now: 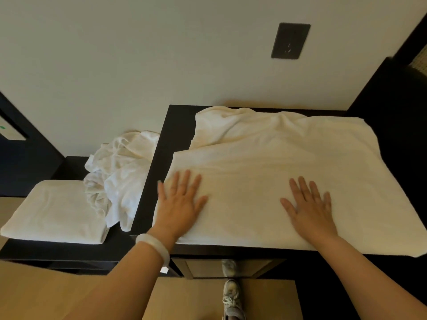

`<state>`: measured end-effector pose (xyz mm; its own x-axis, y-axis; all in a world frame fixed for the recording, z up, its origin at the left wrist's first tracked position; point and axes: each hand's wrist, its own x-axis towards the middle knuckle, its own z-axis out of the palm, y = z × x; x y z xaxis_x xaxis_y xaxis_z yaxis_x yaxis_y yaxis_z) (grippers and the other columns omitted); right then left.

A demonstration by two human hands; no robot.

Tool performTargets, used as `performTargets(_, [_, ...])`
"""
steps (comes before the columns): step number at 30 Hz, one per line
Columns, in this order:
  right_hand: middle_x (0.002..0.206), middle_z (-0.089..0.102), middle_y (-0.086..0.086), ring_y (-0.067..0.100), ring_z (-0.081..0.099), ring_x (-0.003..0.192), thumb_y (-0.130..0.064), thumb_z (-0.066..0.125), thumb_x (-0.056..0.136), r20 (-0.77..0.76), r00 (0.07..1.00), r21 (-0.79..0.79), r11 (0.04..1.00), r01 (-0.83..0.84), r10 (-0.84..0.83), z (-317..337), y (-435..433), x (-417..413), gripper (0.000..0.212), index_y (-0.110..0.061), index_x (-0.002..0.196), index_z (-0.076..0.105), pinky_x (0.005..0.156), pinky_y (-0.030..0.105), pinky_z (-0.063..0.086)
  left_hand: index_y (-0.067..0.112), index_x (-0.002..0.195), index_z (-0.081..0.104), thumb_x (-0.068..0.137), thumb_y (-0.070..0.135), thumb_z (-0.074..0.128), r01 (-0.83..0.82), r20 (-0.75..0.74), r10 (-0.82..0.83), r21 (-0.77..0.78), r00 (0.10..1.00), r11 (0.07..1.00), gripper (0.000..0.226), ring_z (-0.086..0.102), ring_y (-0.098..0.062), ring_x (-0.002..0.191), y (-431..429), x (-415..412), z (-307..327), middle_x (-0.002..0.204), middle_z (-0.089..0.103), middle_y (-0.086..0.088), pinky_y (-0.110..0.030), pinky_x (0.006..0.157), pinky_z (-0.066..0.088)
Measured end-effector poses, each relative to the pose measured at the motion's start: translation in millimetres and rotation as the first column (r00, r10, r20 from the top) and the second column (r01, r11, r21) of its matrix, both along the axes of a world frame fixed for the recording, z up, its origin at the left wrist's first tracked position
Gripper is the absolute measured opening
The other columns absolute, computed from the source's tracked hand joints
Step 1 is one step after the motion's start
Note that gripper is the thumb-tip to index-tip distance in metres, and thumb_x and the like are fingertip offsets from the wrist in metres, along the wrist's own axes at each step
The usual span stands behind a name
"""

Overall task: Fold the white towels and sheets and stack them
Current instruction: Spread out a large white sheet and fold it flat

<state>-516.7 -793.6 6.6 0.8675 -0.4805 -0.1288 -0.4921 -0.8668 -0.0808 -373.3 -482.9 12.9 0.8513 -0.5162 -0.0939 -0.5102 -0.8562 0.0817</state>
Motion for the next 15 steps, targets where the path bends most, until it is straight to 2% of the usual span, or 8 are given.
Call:
performTargets(2, [0.163, -0.018, -0.011, 0.014, -0.017, 0.150, -0.074, -0.008, 0.085, -0.008, 1.000, 0.015, 1.000, -0.014, 0.014, 3, 0, -5, 0.079, -0.037, 0.155, -0.013, 0.121, 0.046, -0.011, 0.034, 0.155, -0.011, 0.096, 0.062, 0.000, -0.074, -0.006, 0.074, -0.020, 0.997, 0.997, 0.067, -0.019, -0.018, 0.150, 6, 4, 2, 0.164, -0.017, 0.003, -0.057, 0.120, -0.005])
performTargets(7, [0.163, -0.022, -0.008, 0.014, -0.019, 0.150, -0.069, -0.009, 0.084, -0.039, 0.999, 0.004, 1.000, 0.001, 0.000, 11, 17, -22, 0.078, -0.034, 0.153, -0.020, 0.121, 0.045, -0.010, 0.026, 0.154, -0.018, 0.092, 0.058, -0.017, -0.084, -0.014, 0.084, -0.027, 0.996, 0.996, 0.069, -0.022, -0.020, 0.148, 22, -29, 9, 0.163, -0.021, -0.002, -0.048, 0.123, -0.004])
performTargets(9, [0.162, -0.023, -0.010, 0.014, -0.019, 0.150, -0.071, -0.011, 0.083, -0.087, 0.996, -0.009, 1.000, -0.025, 0.024, 13, 25, -36, 0.078, -0.037, 0.151, -0.024, 0.121, 0.044, -0.010, 0.023, 0.156, -0.009, 0.092, 0.058, -0.013, -0.074, 0.003, 0.074, -0.010, 0.997, 0.997, 0.073, -0.014, -0.023, 0.150, 35, -55, 9, 0.164, -0.012, -0.004, -0.048, 0.123, -0.002])
performTargets(10, [0.163, -0.018, -0.011, 0.014, -0.014, 0.151, -0.072, -0.011, 0.083, -0.103, 0.994, -0.009, 0.999, -0.038, 0.036, 14, 28, -44, 0.078, -0.038, 0.153, -0.020, 0.121, 0.043, -0.008, 0.021, 0.157, 0.002, 0.094, 0.058, -0.005, -0.071, 0.005, 0.071, 0.011, 0.997, 0.997, 0.073, -0.004, -0.025, 0.151, 42, -66, 12, 0.165, -0.001, -0.006, -0.048, 0.123, 0.001])
performTargets(11, [0.165, -0.006, -0.011, 0.015, -0.002, 0.151, -0.074, -0.009, 0.085, -0.096, 0.994, -0.029, 0.998, -0.048, 0.045, 17, 30, -49, 0.078, -0.039, 0.155, -0.008, 0.120, 0.042, -0.003, 0.018, 0.156, 0.019, 0.096, 0.056, 0.004, -0.072, 0.018, 0.071, 0.024, 0.997, 0.997, 0.072, 0.012, -0.027, 0.151, 47, -73, 15, 0.163, 0.016, -0.008, -0.050, 0.121, 0.006])
performTargets(13, [0.153, 0.040, -0.006, 0.022, 0.039, 0.135, -0.073, 0.002, 0.091, 0.015, 0.997, -0.081, 0.994, -0.077, 0.079, 29, 29, -42, 0.076, -0.037, 0.147, 0.038, 0.111, 0.043, 0.019, 0.014, 0.140, 0.054, 0.097, 0.052, 0.019, -0.067, 0.062, 0.065, 0.019, 0.996, 0.998, 0.068, 0.042, -0.029, 0.139, 45, -70, 23, 0.147, 0.049, -0.010, -0.054, 0.114, 0.015])
performTargets(14, [0.136, 0.057, -0.002, 0.025, 0.053, 0.120, -0.070, 0.013, 0.095, 0.121, 0.987, -0.087, 0.991, -0.097, 0.107, 35, 26, -30, 0.070, -0.031, 0.134, 0.056, 0.104, 0.044, 0.030, 0.013, 0.134, 0.060, 0.097, 0.052, 0.021, -0.052, 0.074, 0.051, 0.016, 0.996, 0.999, 0.066, 0.046, -0.028, 0.136, 38, -62, 28, 0.142, 0.054, -0.010, -0.055, 0.114, 0.015])
performTargets(15, [0.127, 0.064, 0.002, 0.028, 0.058, 0.113, -0.063, 0.024, 0.099, 0.238, 0.962, -0.102, 0.988, -0.115, 0.137, 38, 20, -14, 0.061, -0.024, 0.126, 0.064, 0.101, 0.045, 0.036, 0.014, 0.136, 0.058, 0.097, 0.052, 0.019, -0.017, 0.071, 0.016, 0.009, 0.997, 1.000, 0.067, 0.042, -0.027, 0.139, 28, -51, 33, 0.146, 0.051, -0.009, -0.054, 0.115, 0.013])
